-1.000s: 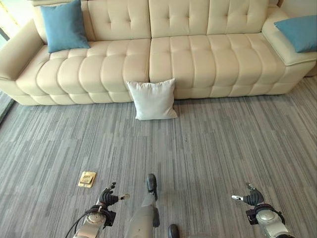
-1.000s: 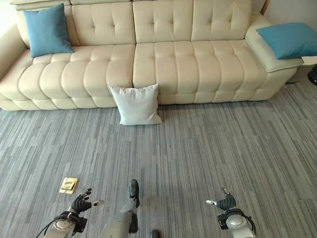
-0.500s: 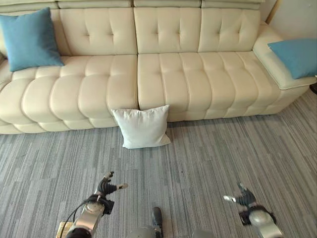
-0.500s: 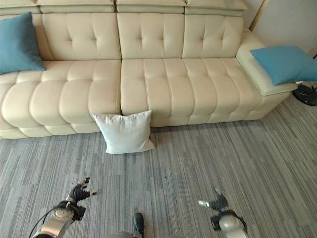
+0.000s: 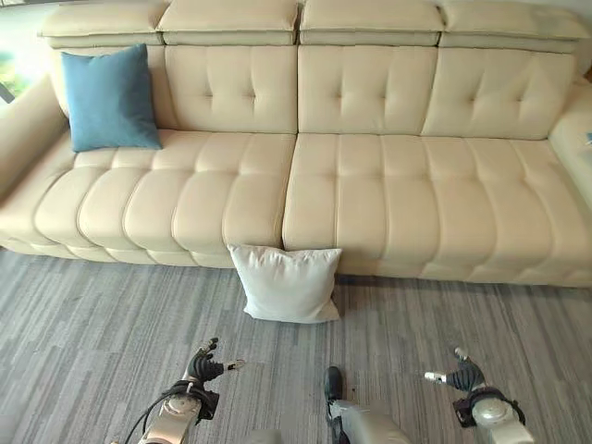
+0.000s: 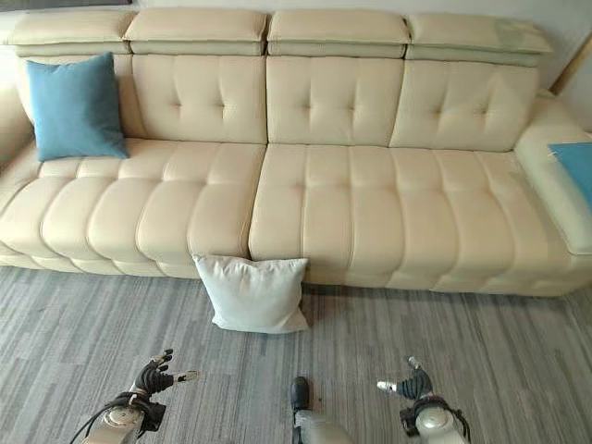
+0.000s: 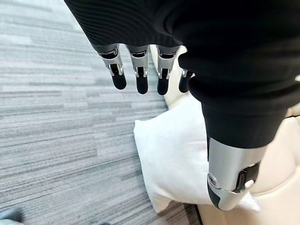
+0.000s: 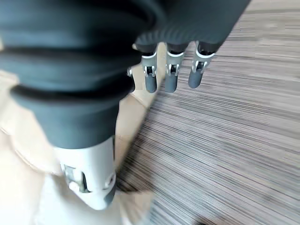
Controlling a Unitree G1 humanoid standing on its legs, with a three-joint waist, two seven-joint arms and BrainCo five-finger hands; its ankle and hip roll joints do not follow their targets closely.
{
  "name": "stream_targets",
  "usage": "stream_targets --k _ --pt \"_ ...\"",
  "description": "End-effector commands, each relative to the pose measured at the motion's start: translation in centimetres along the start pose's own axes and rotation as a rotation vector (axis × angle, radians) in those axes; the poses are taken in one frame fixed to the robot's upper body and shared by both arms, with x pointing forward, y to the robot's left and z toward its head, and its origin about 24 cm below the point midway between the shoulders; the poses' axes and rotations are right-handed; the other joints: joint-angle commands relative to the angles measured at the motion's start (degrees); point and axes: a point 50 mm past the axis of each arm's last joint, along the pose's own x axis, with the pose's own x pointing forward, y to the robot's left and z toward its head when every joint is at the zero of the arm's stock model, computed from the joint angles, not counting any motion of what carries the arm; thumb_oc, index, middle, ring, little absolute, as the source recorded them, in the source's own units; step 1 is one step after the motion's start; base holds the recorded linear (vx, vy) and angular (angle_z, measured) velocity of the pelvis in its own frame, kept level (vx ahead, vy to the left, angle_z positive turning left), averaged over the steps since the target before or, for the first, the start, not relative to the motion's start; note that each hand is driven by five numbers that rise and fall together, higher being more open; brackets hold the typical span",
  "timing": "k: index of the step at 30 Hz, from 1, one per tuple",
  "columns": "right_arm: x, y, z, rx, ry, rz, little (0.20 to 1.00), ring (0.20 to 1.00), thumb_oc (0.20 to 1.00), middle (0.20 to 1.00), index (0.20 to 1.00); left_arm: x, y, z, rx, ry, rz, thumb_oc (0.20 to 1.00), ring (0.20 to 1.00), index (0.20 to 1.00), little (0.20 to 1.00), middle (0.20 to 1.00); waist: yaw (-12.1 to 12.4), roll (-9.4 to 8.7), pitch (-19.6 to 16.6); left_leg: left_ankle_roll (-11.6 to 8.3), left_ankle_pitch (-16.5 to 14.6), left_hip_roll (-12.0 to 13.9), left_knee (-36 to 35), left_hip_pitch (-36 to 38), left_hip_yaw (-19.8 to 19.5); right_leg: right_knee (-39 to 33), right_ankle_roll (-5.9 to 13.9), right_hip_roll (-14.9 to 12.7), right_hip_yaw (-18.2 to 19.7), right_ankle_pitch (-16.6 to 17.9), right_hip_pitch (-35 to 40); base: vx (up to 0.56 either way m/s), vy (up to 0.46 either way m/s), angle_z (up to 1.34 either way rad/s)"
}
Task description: Pick up all the scattered cushions and arrange them neatly on the sofa.
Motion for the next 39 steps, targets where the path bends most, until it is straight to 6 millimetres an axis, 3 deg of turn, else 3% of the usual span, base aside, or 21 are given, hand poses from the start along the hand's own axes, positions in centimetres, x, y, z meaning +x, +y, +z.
stream_targets --k 1,7,9,10,14,20,23,27,30,34,39 --pt "-0.2 -2.4 -0.8 0.001 0.013 -0.077 1.0 1.0 1.0 1.0 1.0 0.3 0.6 1.6 0.028 -0.071 0.011 1.0 1.0 1.0 1.0 1.0 -0.99 -0.1 -0.16 1.95 5.95 0.96 -7.94 -2.04 2.34 7.23 8.38 -2.87 0.22 -12.9 3.35 0.23 0.106 -0.07" --pt "-0.2 -2.4 -1.3 -0.012 0.036 -0.082 1.0 1.0 1.0 1.0 1.0 0.4 0.6 1.6 0.033 -0.066 0.012 1.0 1.0 1.0 1.0 1.0 -0.37 0.58 -0.33 -0.95 12.92 4.05 -17.28 -4.59 -1.91 5.23 9.33 -3.82 1.4 -14.32 6.88 0.17 0.146 -0.16" --pt "-0.2 -2.5 -1.2 -0.019 0.035 -0.086 1.0 1.0 1.0 1.0 1.0 0.4 0.7 1.7 0.036 -0.067 0.015 1.0 1.0 1.0 1.0 1.0 -0.11 0.63 -0.21 -1.34 13.85 4.3 -17.9 -5.5 -2.97 4.82 9.67 -4.1 1.65 -14.4 7.38 0.15 0.186 -0.15" --pt "-0.1 -2.4 -1.0 -0.021 0.025 -0.079 1.0 1.0 1.0 1.0 1.0 0.4 0.5 1.6 0.028 -0.069 0.008 1.0 1.0 1.0 1.0 1.0 -0.09 1.34 -0.71 -1.42 13.27 4.3 -19.99 -4.17 -3.08 4.06 10.72 -4.85 2.09 -14.24 8.0 0.18 0.264 -0.29" --pt "0.1 -2.0 0.2 -0.025 -0.016 -0.068 1.0 1.0 1.0 1.0 1.0 0.3 1.0 1.7 0.037 -0.076 0.022 1.0 1.0 1.0 1.0 1.0 0.67 1.08 -1.35 -0.04 11.06 2.7 -17.69 -4.16 -1.93 5.14 12.15 -7.61 3.62 -13.04 6.94 0.14 0.283 -0.26" --pt "0.5 -0.4 2.4 -0.034 -0.087 -0.022 1.0 1.0 1.0 1.0 1.0 0.6 3.4 2.9 0.043 -0.114 0.097 1.0 1.0 1.0 1.0 1.0 1.52 0.5 0.27 3.47 6.68 1.01 -15.06 -3.11 0.7 16.19 13.57 -10.26 5.3 -9.89 0.1 0.04 0.221 -0.28" --pt "0.5 -0.1 3.0 -0.04 -0.105 -0.007 1.0 1.0 1.0 1.0 1.0 0.4 3.6 2.7 0.029 -0.111 0.107 1.0 1.0 1.0 1.0 1.0 1.5 0.62 0.14 4.1 6.28 0.0 -15.88 -1.31 1.03 17.43 12.88 -8.39 4.11 -9.87 -2.51 0.1 0.141 -0.31" --pt "0.7 -0.4 3.9 -0.06 -0.139 -0.018 1.0 1.0 1.0 1.0 1.0 0.4 3.9 2.3 0.017 -0.093 0.129 1.0 1.0 1.0 1.0 1.0 0.9 0.65 0.54 4.43 6.07 -2.03 -18.51 1.36 0.32 13.91 12.34 -4.51 2.04 -9.8 -6.21 0.11 0.06 -0.07" --pt "0.6 -0.7 3.8 -0.06 -0.14 -0.025 1.0 1.0 1.0 1.0 1.0 0.4 4.0 2.3 0.009 -0.092 0.139 1.0 1.0 1.0 1.0 1.0 1.22 0.27 1.02 4.34 5.33 -3.08 -17.39 1.34 -0.59 11.28 12.09 -5.25 1.09 -10.12 -4.19 0.08 -0.023 0.38" --pt "1.0 -1.6 5.4 -0.085 -0.193 -0.056 1.0 1.0 1.0 1.0 1.0 0.5 5.0 3.2 -0.045 -0.124 0.194 1.0 1.0 1.0 1.0 1.0 2.36 -0.28 1.99 3.89 4.39 -2.86 -14.05 -2.95 -1.45 11.79 10.99 -5.34 -0.3 -10.54 -6.32 0.0 -0.129 0.31" --pt "2.0 -2.0 8.7 -0.102 -0.258 -0.094 1.0 1.0 1.0 1.0 1.0 1.7 6.6 6.2 -0.074 -0.177 0.272 1.0 1.0 1.0 1.0 1.0 3.11 -0.53 4.69 3.79 3.57 -2.34 -7.91 -13.45 -2.35 17.32 9.73 -5.73 -1.13 -11.4 -16.05 -0.14 -0.129 0.21"
